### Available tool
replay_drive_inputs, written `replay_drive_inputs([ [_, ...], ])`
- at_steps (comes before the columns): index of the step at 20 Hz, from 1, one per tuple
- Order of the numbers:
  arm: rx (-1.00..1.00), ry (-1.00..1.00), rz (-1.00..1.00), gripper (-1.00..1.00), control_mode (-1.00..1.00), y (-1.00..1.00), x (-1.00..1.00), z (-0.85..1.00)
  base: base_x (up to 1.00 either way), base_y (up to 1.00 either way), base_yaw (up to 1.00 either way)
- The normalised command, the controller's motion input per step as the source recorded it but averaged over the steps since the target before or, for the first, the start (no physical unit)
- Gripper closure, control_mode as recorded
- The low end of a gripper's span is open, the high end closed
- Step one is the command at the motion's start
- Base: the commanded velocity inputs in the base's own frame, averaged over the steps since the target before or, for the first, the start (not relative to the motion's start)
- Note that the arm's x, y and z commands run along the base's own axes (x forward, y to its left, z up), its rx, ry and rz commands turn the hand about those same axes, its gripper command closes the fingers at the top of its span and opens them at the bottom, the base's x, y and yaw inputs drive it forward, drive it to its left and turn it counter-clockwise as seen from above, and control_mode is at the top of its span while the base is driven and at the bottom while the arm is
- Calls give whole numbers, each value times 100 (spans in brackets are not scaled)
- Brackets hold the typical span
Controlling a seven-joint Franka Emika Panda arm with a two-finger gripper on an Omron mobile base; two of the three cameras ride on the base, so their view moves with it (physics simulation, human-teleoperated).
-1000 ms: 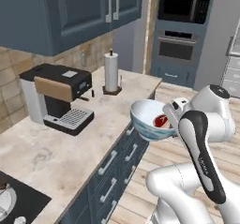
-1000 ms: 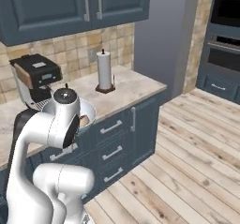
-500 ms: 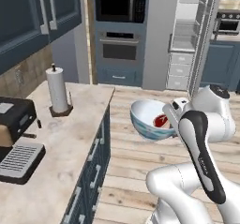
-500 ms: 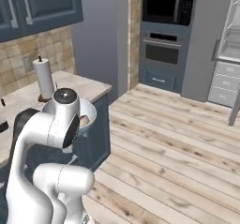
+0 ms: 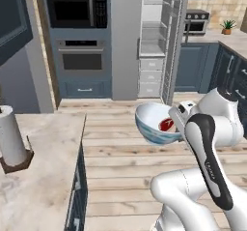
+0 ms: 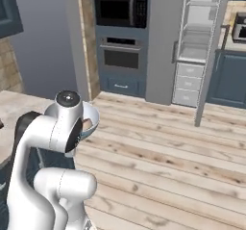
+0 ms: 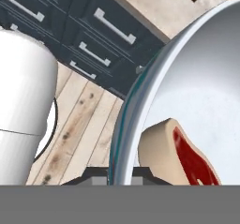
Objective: Place one of the steaks on the plate and the other in the bowl. Then place the bowl in the fridge.
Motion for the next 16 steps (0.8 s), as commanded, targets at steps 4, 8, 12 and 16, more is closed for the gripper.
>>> replay_drive_inputs([
  [4,0,0,0,100,100,0,0,0,94,31,-32],
  [8,0,0,0,100,100,0,0,0,88,51,-29],
  [12,0,0,0,100,100,0,0,0,87,54,-30],
  [16,0,0,0,100,100,0,0,0,88,18,-24],
])
